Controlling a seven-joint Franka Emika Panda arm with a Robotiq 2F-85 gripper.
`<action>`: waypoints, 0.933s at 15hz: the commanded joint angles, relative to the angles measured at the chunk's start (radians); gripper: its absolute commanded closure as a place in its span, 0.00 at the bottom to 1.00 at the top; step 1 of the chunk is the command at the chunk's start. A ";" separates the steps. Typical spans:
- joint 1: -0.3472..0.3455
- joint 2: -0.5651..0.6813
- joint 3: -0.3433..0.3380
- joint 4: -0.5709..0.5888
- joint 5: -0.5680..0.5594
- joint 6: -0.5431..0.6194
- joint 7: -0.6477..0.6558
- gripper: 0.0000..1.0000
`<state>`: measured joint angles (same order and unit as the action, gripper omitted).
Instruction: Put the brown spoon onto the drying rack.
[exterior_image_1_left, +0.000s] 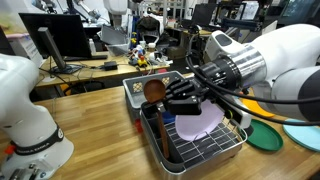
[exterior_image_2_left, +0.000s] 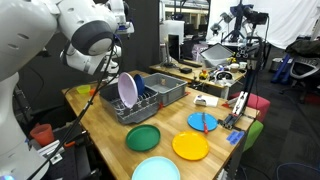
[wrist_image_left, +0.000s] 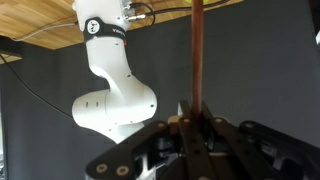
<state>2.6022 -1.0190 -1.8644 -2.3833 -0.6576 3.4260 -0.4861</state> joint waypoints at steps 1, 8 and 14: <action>-0.004 -0.042 -0.008 0.025 -0.008 -0.041 -0.053 0.97; -0.003 -0.073 -0.048 0.035 -0.002 -0.077 -0.081 0.97; -0.003 -0.104 -0.068 0.040 0.000 -0.107 -0.085 0.97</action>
<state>2.6016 -1.0976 -1.9307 -2.3530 -0.6582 3.3474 -0.5428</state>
